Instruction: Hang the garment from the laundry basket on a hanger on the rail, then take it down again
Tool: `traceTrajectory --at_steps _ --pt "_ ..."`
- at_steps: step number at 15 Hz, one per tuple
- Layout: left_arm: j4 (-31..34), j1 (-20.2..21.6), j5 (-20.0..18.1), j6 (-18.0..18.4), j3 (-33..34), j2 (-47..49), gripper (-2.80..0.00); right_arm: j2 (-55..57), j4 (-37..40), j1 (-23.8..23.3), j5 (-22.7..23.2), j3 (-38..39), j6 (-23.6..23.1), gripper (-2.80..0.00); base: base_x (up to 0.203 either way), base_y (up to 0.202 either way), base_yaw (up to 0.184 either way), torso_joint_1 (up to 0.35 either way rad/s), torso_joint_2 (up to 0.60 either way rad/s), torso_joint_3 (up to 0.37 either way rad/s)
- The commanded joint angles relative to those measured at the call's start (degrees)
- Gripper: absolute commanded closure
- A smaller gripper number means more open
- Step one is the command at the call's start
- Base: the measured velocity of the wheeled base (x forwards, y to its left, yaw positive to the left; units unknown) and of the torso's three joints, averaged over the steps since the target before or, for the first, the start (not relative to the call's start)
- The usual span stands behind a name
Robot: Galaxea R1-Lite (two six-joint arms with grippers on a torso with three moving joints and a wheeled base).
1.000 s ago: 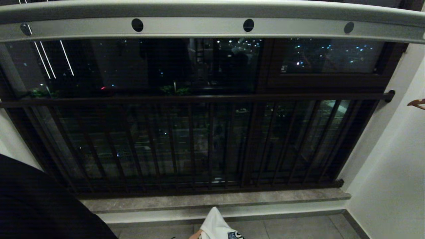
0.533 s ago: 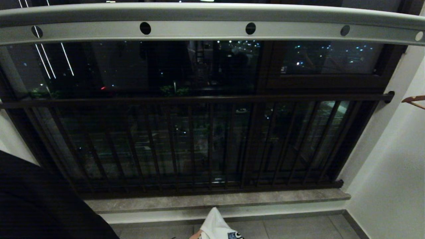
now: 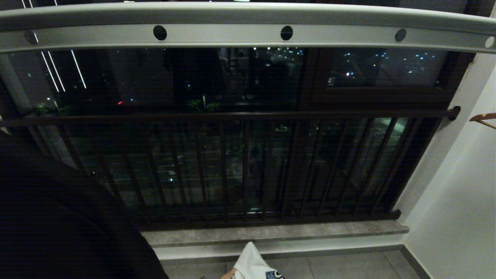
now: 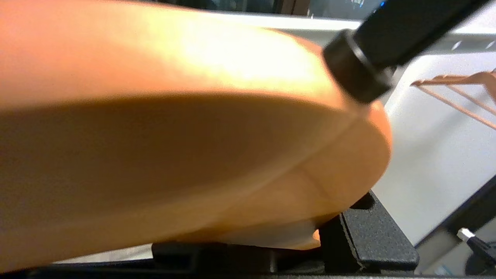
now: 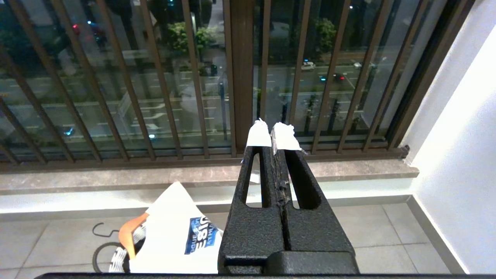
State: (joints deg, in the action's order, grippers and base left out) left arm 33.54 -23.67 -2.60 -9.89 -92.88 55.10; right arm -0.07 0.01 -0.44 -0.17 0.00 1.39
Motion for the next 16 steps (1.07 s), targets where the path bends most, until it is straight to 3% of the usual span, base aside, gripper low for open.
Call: traceTrajectory --at_steps 1,5,7,11,12,14,16 --pt "0.21 0.03 -0.04 -0.33 1.76 2.08 0.0 -0.01 -0.01 0.0 0.0 0.0 0.02 0.0 0.0 0.0 0.0 0.0 0.0 0.0" --pt "-0.9 -0.05 -0.25 -1.48 7.58 3.32 0.0 -0.01 -0.01 0.0 0.0 0.0 -0.06 0.0 0.0 0.0 0.0 0.0 0.0 0.0" --pt "-5.95 -0.06 -0.3 -2.4 12.04 4.01 0.0 -0.01 -0.01 0.0 0.0 0.0 0.02 0.0 0.0 0.0 0.0 0.0 0.0 0.0" --pt "-16.2 -0.04 -0.54 -7.58 20.26 5.88 0.0 -0.01 -0.01 0.0 0.0 0.0 0.02 0.0 0.0 0.0 0.0 0.0 0.0 0.0" --pt "-18.15 -0.05 -1.07 -9.5 21.4 6.27 0.0 -0.01 -0.01 0.0 0.0 0.0 0.02 0.0 0.0 0.0 0.0 0.0 0.0 0.0" --pt "-19.53 0.0 -6.39 -14.31 22.85 5.16 0.0 -0.01 -0.01 0.0 0.0 0.0 0.02 0.0 0.0 0.0 0.0 0.0 0.0 0.0" --pt "-19.84 0.03 -7.79 -15.84 25.42 4.46 0.0 -0.01 -0.01 0.0 0.0 0.0 0.02 0.0 0.0 0.0 0.0 0.0 0.0 0.0"
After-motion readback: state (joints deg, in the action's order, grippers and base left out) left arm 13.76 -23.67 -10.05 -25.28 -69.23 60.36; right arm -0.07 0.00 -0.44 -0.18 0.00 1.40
